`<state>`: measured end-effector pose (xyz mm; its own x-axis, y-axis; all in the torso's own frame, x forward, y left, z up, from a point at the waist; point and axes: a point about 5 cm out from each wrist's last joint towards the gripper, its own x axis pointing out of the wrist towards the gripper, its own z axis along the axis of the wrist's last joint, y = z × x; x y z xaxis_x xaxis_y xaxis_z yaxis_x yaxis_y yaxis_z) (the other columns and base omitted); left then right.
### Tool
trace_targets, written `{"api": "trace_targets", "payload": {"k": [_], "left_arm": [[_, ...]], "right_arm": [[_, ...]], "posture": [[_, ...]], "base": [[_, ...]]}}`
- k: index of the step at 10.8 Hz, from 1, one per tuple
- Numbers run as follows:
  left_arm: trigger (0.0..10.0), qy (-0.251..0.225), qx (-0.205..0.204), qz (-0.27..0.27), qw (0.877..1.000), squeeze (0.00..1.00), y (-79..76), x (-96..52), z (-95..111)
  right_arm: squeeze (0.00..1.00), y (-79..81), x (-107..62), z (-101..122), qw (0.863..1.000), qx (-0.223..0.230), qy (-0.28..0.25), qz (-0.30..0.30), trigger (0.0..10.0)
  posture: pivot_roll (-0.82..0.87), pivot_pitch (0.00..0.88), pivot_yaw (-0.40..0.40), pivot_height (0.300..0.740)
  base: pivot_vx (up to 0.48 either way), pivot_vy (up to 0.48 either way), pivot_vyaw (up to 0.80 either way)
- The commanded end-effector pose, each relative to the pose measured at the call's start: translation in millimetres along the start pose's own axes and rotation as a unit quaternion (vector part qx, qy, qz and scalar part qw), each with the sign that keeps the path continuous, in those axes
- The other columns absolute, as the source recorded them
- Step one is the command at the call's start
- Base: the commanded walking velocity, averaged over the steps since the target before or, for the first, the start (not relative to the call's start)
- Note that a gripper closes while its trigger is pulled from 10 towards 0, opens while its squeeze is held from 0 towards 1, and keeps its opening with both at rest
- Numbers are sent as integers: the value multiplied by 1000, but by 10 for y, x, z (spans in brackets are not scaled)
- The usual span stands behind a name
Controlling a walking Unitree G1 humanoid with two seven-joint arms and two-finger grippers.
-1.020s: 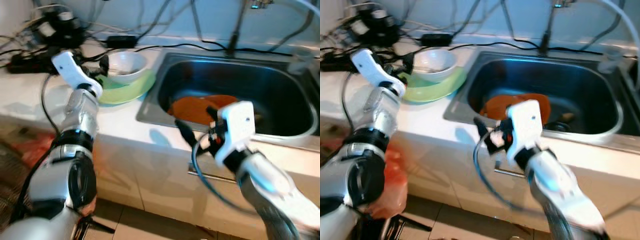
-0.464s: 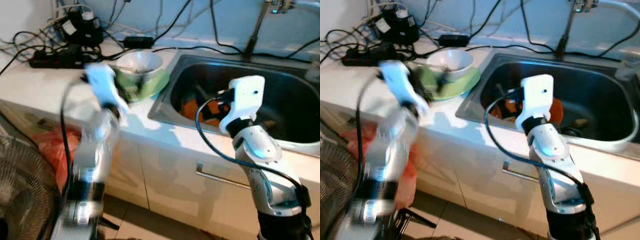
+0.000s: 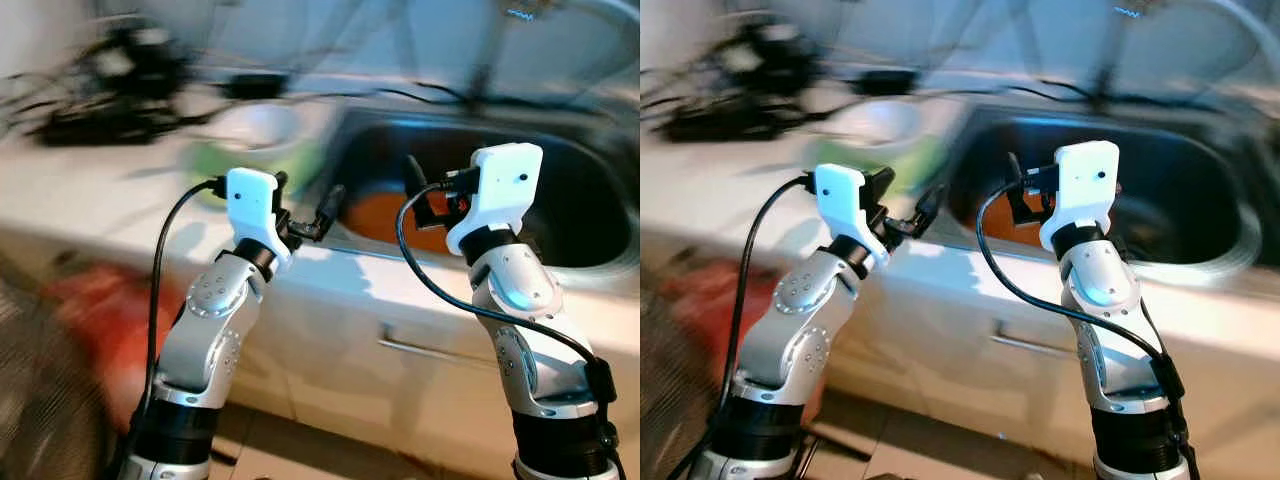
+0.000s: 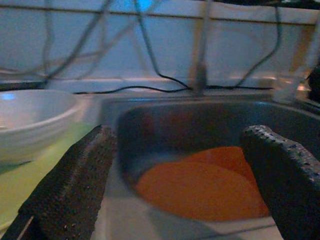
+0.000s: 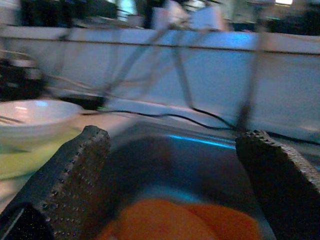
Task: Kitchen organization
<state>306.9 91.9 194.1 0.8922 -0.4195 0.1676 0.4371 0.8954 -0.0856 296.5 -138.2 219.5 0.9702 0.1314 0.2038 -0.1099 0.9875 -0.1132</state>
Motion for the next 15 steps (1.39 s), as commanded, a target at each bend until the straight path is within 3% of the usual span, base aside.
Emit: {"api": "trace_targets", "payload": {"k": [1,3,7,9,15], "left_arm": [[10000,-6,1,20,1000,0,62,48,75],[10000,-33,-8,69,997,0,190,186,223],[10000,-79,26,140,987,0,470,197,486],[10000,-84,29,157,983,0,504,190,509],[10000,-76,21,156,985,0,490,208,477]], "right_arm": [[0,-26,-11,-1,1000,-1,-4,-11,10000],[0,-34,-33,-9,1000,-2,-8,-15,10000],[0,5,-33,37,1000,1,-22,9,10000],[0,44,-42,49,999,4,-25,24,10000],[0,38,-62,31,999,1,-19,27,10000]], "posture": [[-85,0,101,740],[-93,0,107,740],[-94,0,104,740],[-95,0,101,740],[-104,0,102,740]], "base": [[0,0,-763],[0,0,0],[0,0,0],[157,0,0],[366,304,0]]}}
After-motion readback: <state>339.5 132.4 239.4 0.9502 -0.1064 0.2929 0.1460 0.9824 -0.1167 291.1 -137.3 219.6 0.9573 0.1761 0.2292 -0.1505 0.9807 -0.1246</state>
